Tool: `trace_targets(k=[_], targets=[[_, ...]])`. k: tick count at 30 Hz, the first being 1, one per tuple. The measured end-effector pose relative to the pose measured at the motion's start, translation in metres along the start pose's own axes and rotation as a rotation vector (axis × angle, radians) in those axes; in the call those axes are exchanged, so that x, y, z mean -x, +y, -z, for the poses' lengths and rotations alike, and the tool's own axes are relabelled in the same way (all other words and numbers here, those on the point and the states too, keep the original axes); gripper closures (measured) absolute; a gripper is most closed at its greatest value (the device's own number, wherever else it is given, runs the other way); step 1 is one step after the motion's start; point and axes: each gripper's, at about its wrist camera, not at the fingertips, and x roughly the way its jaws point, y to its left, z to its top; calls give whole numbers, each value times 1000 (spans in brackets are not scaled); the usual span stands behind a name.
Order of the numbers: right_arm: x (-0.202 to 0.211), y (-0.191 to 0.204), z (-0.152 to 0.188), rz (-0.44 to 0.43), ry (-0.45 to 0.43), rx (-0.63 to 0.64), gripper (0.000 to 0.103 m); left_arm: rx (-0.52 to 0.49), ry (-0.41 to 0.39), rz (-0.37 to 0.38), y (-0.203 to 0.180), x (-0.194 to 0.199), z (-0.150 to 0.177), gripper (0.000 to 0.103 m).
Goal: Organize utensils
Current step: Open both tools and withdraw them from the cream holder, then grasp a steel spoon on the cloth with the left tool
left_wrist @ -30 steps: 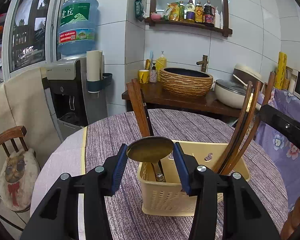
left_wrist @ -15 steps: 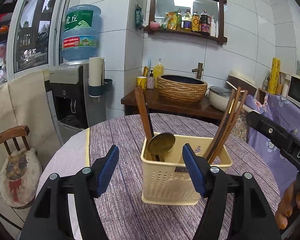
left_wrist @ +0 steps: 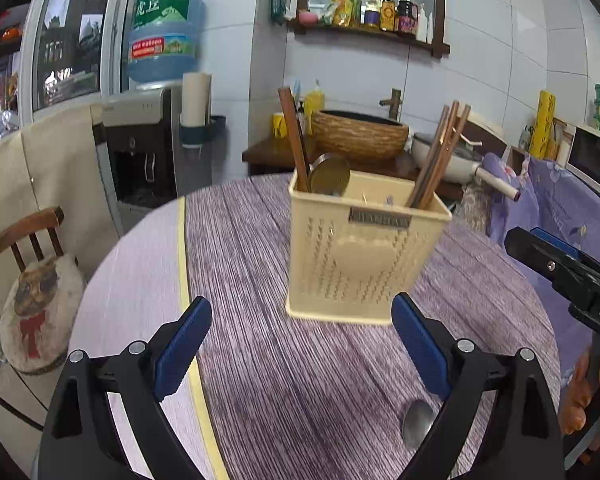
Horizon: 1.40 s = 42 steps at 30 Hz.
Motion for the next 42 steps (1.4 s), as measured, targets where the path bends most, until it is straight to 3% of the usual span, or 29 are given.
trace_targets(k=[5, 18, 24, 31, 42], targets=[[2, -10, 22, 27, 42, -27, 26, -1, 67, 10, -4, -4, 24, 14], [5, -38, 72, 122, 145, -112, 26, -38, 224, 87, -32, -17, 77, 34], [9, -48, 82, 140, 163, -154, 26, -65, 254, 113, -57, -22, 87, 34], [12, -53, 87, 155, 178, -168, 26, -133, 267, 71, -84, -32, 95, 36], [12, -58, 91, 139, 194, -185, 26, -125, 315, 54, -96, -44, 100, 42]])
